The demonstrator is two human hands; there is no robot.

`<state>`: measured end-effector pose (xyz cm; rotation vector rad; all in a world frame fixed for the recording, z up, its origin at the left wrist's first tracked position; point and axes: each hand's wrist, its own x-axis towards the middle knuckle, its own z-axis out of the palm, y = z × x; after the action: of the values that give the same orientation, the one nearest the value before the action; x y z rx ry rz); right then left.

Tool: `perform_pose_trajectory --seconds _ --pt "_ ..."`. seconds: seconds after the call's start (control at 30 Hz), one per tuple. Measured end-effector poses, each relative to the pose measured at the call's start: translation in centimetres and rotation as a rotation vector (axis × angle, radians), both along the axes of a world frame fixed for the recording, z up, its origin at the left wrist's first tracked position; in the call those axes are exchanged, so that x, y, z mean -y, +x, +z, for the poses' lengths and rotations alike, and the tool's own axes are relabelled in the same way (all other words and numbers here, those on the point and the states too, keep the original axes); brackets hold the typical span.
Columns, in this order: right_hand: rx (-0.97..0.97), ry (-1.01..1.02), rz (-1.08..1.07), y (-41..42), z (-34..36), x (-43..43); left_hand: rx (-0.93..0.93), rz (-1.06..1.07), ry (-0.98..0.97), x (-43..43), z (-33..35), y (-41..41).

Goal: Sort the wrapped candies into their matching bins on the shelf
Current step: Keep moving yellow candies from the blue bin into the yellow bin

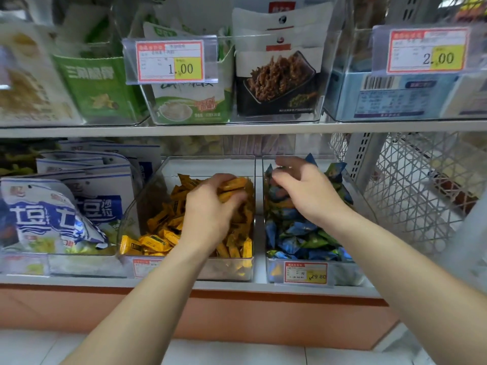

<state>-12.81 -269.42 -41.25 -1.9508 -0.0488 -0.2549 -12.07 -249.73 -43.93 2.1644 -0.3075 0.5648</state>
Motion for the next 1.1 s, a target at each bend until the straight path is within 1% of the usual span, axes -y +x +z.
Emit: perform_pose_trajectory --seconds 0.03,0.07,0.13,0.17,0.2,0.23,0.27,0.33,0.4,0.43,0.5,0.57,0.63,0.67,0.7,0.77,0.8,0.87,0.93,0.97,1.0,1.1 --pt "0.068 -0.165 -0.025 0.3 0.0 0.5 -0.015 0.036 0.02 -1.0 -0.3 0.4" --pt "0.093 -0.263 -0.036 0.5 0.0 1.1 -0.036 0.057 0.059 -2.0 -0.7 0.8" --pt "0.08 -0.339 -0.078 1.0 -0.3 2.5 -0.167 0.06 0.174 -3.4 -1.4 1.4" --pt "0.066 -0.373 -0.097 1.3 -0.5 3.2 -0.251 0.057 0.261 -3.8 -1.7 1.5" --pt "0.043 -0.416 -0.095 1.7 -0.8 3.7 -0.295 0.063 0.361 -3.9 -2.0 1.5" --pt "0.008 -0.468 -0.069 1.9 -1.0 3.9 -0.291 0.078 0.441 -3.7 -2.1 1.4" --pt "-0.039 -0.533 -0.034 2.1 -1.2 3.9 -0.25 0.095 0.474 -3.3 -2.1 1.2" --pt "-0.141 -0.727 0.041 2.5 -1.5 3.4 -0.152 0.093 0.424 -1.9 -1.7 0.3" --pt "-0.215 -0.911 0.085 2.8 -1.5 2.8 -0.135 0.003 0.355 0.1 -1.6 -0.5" --pt "-0.234 -0.965 0.088 2.8 -1.5 2.5 -0.158 -0.057 0.347 1.1 -1.8 -0.9" --pt "-0.24 -1.001 0.08 2.8 -1.5 2.2 -0.183 -0.127 0.345 2.5 -2.2 -1.4" --pt "-0.202 -0.977 0.049 2.6 -1.5 2.3 -0.184 -0.133 0.307 2.7 -2.5 -1.4" --pt "-0.091 -0.889 -0.021 2.2 -1.5 2.8 -0.188 -0.131 0.274 2.4 -2.6 -1.3" --pt "-0.038 -0.79 -0.044 1.9 -1.4 3.0 -0.177 -0.126 0.258 2.3 -2.5 -1.2" --pt "-0.01 -0.645 -0.039 1.5 -1.3 3.2 -0.151 -0.118 0.234 2.2 -2.3 -1.2" --pt "-0.025 -0.313 0.073 0.4 -1.0 2.8 -0.074 -0.136 0.137 2.4 -1.7 -1.2" --pt "-0.035 -0.189 0.137 -0.1 -0.9 2.3 -0.04 -0.172 0.074 2.6 -1.3 -1.2" --pt "-0.027 0.007 0.214 -0.7 -0.7 1.5 0.021 -0.234 -0.01 3.1 -0.7 -1.5" --pt "-0.029 0.169 0.223 -0.8 -0.8 1.0 0.071 -0.209 -0.032 3.3 -0.4 -1.6" --pt "-0.024 0.173 0.197 -0.7 -0.9 0.9 0.081 -0.172 -0.038 3.1 -0.4 -1.5" --pt "-0.006 0.112 0.153 -0.6 -1.0 1.1 0.08 -0.126 -0.041 2.8 -0.4 -1.2" --pt "0.072 -0.145 0.051 -0.4 -1.2 1.9 0.037 0.034 -0.009 1.1 -0.7 -0.4"
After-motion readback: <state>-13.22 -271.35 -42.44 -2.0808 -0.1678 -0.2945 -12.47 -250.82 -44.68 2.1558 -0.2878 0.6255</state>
